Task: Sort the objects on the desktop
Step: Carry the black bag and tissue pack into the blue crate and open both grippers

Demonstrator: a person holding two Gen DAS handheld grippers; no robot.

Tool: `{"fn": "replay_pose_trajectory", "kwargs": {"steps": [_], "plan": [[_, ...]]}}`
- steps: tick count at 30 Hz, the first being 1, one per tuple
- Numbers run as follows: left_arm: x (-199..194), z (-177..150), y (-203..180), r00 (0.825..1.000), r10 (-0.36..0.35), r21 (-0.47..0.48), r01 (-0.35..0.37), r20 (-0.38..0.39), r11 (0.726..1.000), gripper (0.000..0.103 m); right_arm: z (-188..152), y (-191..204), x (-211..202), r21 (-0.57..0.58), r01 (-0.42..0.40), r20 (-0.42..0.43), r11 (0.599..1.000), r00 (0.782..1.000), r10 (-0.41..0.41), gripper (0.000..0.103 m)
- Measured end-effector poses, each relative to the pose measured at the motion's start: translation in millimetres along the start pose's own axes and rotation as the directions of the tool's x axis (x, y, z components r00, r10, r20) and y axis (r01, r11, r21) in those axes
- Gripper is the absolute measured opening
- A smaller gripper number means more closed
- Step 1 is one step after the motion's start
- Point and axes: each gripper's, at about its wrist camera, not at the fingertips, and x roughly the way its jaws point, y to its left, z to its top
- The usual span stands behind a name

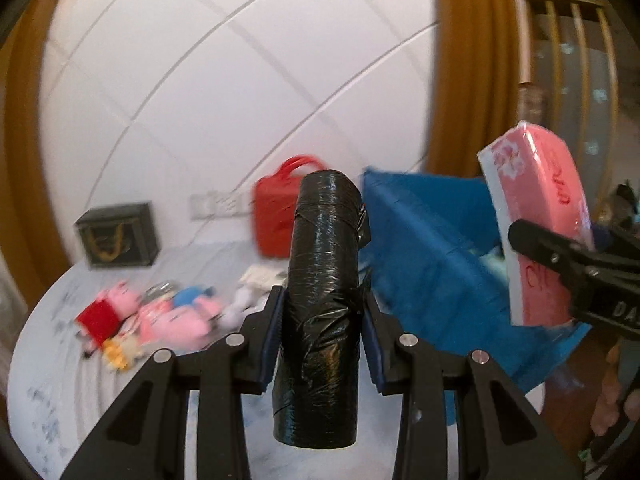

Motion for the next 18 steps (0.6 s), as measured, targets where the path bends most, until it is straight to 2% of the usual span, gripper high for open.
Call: {"fn": "replay_pose_trajectory", "kwargs": {"steps": [6,11,14,18], "plan": [[8,25,-102,0.994,-0.098,0.046,0.096,0.047,0.994,0.035,-4,-110,-16,0.040,0.141,0.022,0.989,0.990,-0.142,0.091],[36,34,-202,0.991,-0.134,0.062,0.132,0.023,0.989,0.035,-19,-204,-6,0.027,0.207,-0.003,0.978,0.978,-0.207,0.091],[54,35,-251,0.991,-0.132,0.078,0.132,-0.009,0.988,0.035,-29,-249,6,0.003,0.224,-0.035,0.974,0.974,-0.224,0.091],[84,31,-294,0.995,-0.070,0.079,0.076,-0.076,0.994,0.035,-36,-294,18,-0.030,0.206,-0.063,0.978,0.976,-0.208,0.091]]}}
